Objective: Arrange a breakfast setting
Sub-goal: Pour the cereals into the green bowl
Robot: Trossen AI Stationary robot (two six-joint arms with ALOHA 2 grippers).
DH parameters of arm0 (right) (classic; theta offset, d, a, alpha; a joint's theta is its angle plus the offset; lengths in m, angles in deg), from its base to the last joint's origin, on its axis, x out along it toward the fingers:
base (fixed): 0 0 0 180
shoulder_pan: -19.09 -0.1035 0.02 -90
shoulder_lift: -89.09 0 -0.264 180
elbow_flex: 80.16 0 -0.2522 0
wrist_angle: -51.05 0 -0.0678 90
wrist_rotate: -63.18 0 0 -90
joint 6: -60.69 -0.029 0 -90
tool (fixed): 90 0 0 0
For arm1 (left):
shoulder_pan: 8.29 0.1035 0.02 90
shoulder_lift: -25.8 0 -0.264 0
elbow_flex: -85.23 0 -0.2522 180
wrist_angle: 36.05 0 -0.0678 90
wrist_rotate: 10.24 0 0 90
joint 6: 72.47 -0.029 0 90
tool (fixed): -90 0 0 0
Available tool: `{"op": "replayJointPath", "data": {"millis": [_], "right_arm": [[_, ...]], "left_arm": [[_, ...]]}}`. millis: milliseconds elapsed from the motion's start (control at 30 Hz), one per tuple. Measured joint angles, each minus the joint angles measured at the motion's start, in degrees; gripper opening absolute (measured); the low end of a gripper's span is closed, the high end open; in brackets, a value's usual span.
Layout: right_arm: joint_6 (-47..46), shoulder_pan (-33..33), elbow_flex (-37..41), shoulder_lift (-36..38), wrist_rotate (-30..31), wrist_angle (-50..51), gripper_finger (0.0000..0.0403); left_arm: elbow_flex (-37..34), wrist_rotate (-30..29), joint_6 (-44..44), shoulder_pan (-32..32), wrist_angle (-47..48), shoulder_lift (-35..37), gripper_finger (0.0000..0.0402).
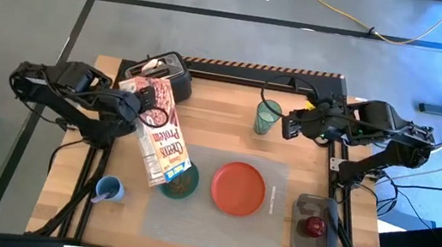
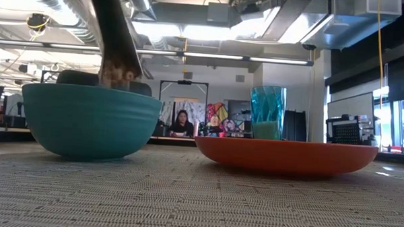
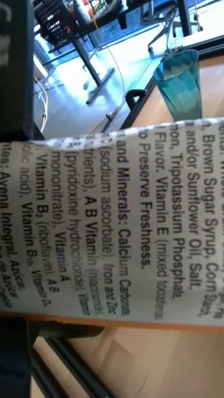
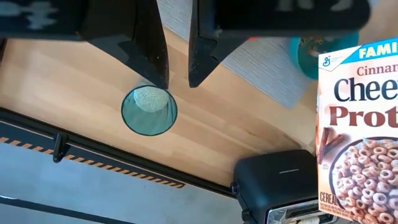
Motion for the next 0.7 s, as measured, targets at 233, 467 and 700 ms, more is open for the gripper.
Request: {"op": "replayJointPath", "data": {"millis": [233, 467, 700], "right_arm": [[1.21, 0.0, 0.0, 0.0, -0.44, 0.48, 0.0053], [2.47, 0.0, 0.0, 0.02, -0.44, 0.48, 0.0053], [2.51, 0.0, 0.0, 0.02, -0.44, 0.55, 0.0053]], "left_arm": [[0.02, -2.15, -0.06, -2.04, 0.09, -1.27, 0.0137], [0.02, -3.07, -0.08, -4.39, 0.08, -2.65, 0.0137], [0.02, -3.18, 0.01, -4.79, 0.19, -3.19, 0.0137]]}}
